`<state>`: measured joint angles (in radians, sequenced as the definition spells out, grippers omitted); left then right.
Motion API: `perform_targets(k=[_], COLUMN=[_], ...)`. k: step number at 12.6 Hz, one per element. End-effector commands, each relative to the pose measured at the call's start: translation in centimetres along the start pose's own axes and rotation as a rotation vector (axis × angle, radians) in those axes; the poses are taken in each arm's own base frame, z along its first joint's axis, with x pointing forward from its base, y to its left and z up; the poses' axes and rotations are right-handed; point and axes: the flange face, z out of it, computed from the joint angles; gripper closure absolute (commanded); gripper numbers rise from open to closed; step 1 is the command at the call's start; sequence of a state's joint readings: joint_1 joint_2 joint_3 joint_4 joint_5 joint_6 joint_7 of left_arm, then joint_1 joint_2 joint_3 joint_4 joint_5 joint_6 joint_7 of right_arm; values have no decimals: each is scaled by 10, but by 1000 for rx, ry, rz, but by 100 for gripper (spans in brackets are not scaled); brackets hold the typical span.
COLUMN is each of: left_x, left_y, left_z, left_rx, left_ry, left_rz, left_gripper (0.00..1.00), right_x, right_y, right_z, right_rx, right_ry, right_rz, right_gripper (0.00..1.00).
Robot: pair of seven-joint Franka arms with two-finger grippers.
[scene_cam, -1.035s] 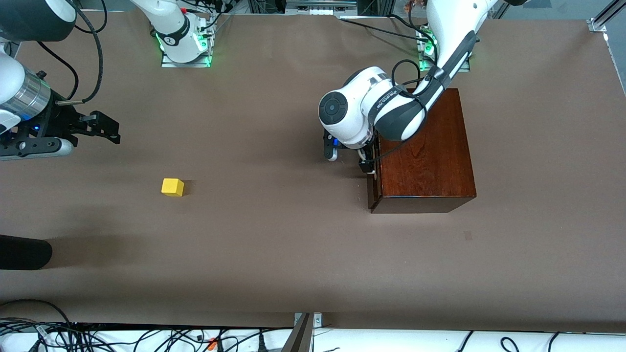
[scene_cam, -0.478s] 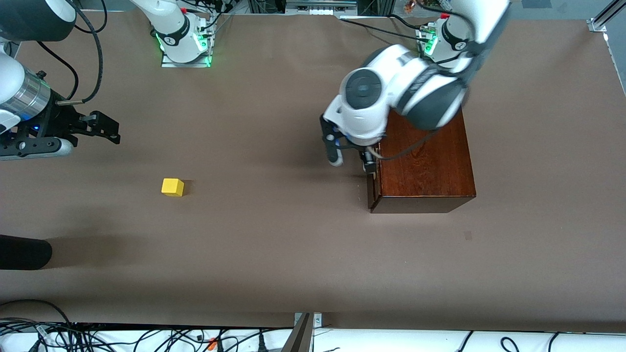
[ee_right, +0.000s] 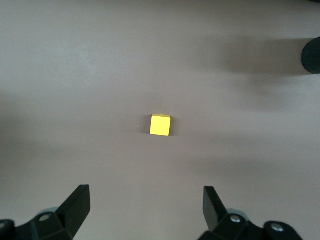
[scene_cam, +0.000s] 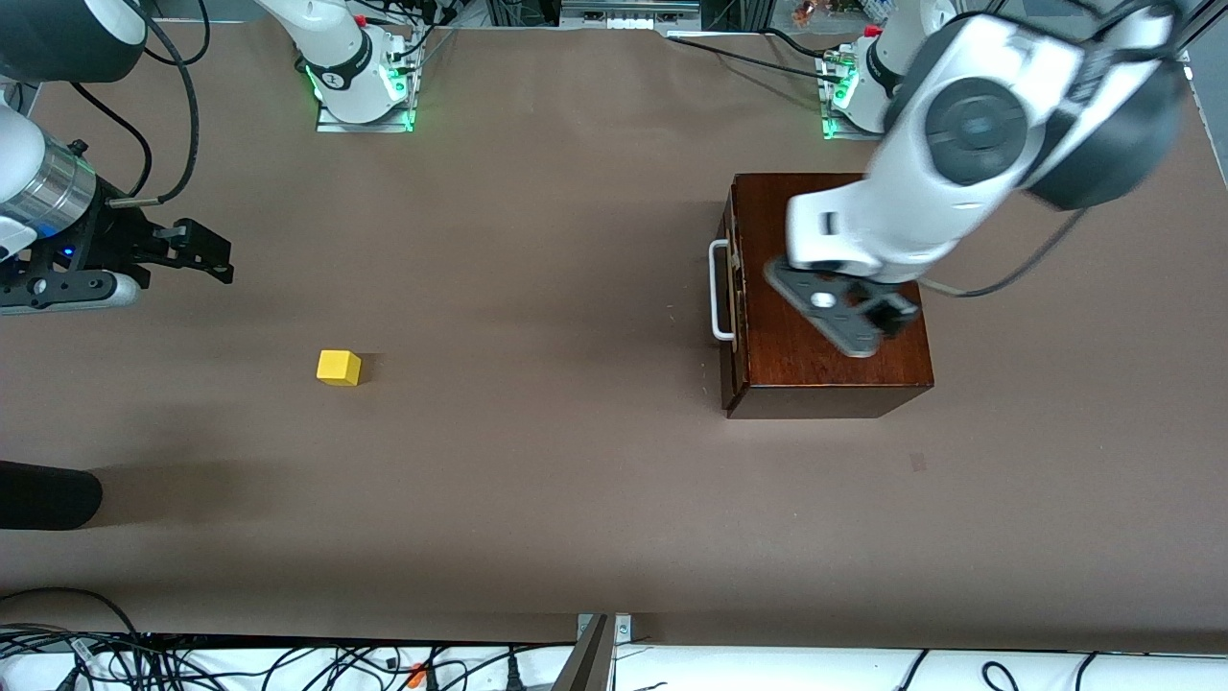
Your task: Open drawer, take yellow block, close drawer
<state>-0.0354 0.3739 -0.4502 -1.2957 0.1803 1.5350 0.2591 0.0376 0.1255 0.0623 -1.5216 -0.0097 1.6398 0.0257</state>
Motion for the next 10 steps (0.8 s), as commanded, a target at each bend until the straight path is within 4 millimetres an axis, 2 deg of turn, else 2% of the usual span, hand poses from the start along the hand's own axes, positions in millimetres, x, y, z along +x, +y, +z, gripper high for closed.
perform_targets(k=[1,3,4,5,8,10], left_x=[-35,-76,-96,-117,-165,-175], left_y=[-36,-65,-88,-104,-118,-127], left_z=[-29,-44,-48,-52,-47,-48], left_rx=[11,-13,-24,-22,-22,-18], left_ry=[19,44,75,95,76,99], left_rz=[-158,-272,-360,-434,-605,-686], left_gripper=[0,0,0,0,0,0], right_x=[2,2,2,2,2,2], right_y=[3,3,3,3,3,3], right_z=[-4,-4,-4,-4,-5,-6], right_rx=[-4,-4,-4,-4,-4,-4], right_ry=[-3,-5,-5,-5,-3,0], right_rz=[13,13,13,13,13,13], right_gripper=[0,0,0,0,0,0])
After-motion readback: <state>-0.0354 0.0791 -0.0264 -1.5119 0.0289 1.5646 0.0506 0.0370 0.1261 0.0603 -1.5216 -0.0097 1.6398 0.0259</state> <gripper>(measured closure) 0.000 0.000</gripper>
